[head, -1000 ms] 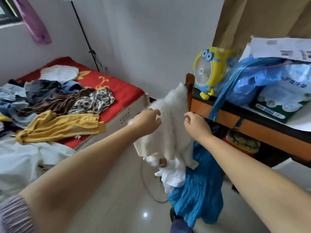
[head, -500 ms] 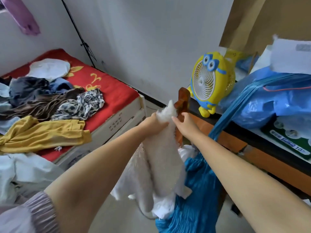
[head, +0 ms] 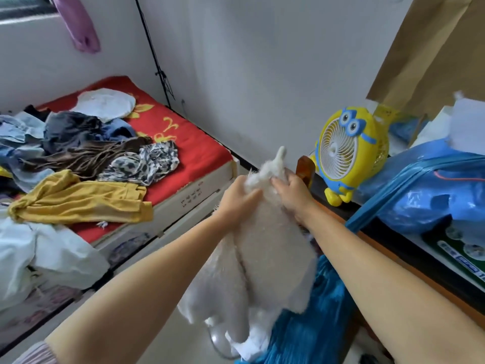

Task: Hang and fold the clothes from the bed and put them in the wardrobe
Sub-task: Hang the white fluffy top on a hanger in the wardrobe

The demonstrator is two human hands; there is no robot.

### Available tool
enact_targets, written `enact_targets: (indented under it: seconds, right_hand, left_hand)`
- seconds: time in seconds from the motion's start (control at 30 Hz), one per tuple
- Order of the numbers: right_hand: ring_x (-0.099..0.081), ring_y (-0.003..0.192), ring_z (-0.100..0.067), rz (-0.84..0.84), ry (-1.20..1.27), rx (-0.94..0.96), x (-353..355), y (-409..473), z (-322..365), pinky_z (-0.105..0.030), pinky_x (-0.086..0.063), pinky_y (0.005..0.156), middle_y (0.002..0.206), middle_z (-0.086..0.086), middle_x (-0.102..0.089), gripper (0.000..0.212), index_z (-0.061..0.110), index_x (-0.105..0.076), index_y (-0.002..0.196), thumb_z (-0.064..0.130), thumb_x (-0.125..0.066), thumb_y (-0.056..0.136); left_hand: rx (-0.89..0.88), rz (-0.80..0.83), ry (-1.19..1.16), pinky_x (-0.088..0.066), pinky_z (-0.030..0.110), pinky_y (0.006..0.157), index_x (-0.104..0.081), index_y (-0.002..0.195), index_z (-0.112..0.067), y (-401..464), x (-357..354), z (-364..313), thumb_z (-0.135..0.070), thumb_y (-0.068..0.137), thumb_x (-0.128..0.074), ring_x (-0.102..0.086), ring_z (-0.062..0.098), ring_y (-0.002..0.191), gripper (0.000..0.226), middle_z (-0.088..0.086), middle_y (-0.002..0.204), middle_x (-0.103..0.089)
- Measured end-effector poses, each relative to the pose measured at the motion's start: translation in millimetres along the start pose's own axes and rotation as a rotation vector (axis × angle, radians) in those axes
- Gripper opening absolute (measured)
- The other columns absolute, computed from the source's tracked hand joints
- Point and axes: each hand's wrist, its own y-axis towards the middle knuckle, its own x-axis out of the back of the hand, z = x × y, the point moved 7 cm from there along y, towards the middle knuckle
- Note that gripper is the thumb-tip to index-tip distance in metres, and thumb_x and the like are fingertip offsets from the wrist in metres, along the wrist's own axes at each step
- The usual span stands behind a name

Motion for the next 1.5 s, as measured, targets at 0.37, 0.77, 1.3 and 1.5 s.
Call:
enact_targets:
  seconds: [0.37, 0.77, 1.3, 1.5]
  right_hand:
    - [-0.066, 0.089, -0.034, 0.205, 0.016, 0.498, -130, -94, 220, -0.047, -0.055, 0.08, 0.094, -0.015, -0.07, 0.015, 0.014, -0.071, 0.099, 0.021, -0.064, 0.088]
    - [-0.064, 0.065, -0.009, 0.757, 0.079, 0.382, -352, -237, 257, -0.024, -0.054, 0.058, 0.071, 0.003, -0.068, 0.011, 0.017, -0.07, 0.083, 0.016, -0.061, 0.09]
    - [-0.048, 0.057, 0.005, 1.336, -0.509, 0.696, -506, -388, 200, -0.014, -0.037, 0.056, 0.068, 0.011, -0.054, 0.02, 0.029, -0.062, 0.073, 0.019, -0.06, 0.091]
    - [-0.059, 0.089, -0.007, 1.453, -0.391, 0.789, -531, -441, 160, -0.026, -0.047, 0.079, 0.097, 0.005, -0.063, 0.029, 0.022, -0.059, 0.111, 0.031, -0.069, 0.086]
  left_hand:
    - [-0.015, -0.306, -0.695, -0.04, 0.019, 0.045, -0.062, 0.097, -0.011, -115, 190, 6, 0.007, 0.065, -0.04, -0.053, 0.011, 0.054, 0.042, 0.003, 0.069, -0.056]
    - [0.025, -0.228, -0.347, -0.048, 0.016, 0.055, -0.059, 0.111, -0.025, -306, 333, 113, -0.02, 0.075, -0.052, -0.062, -0.001, 0.069, 0.038, -0.008, 0.085, -0.065]
    - [0.275, -0.638, 0.238, -0.036, 0.027, 0.067, -0.051, 0.087, 0.002, -488, 436, 200, 0.0, 0.086, -0.06, -0.046, 0.016, 0.074, 0.01, 0.005, 0.08, -0.049]
    - [0.275, -0.828, 0.187, -0.032, 0.018, 0.054, -0.048, 0.083, -0.02, -536, 413, 199, 0.002, 0.086, -0.052, -0.037, 0.002, 0.054, 0.023, -0.006, 0.063, -0.046]
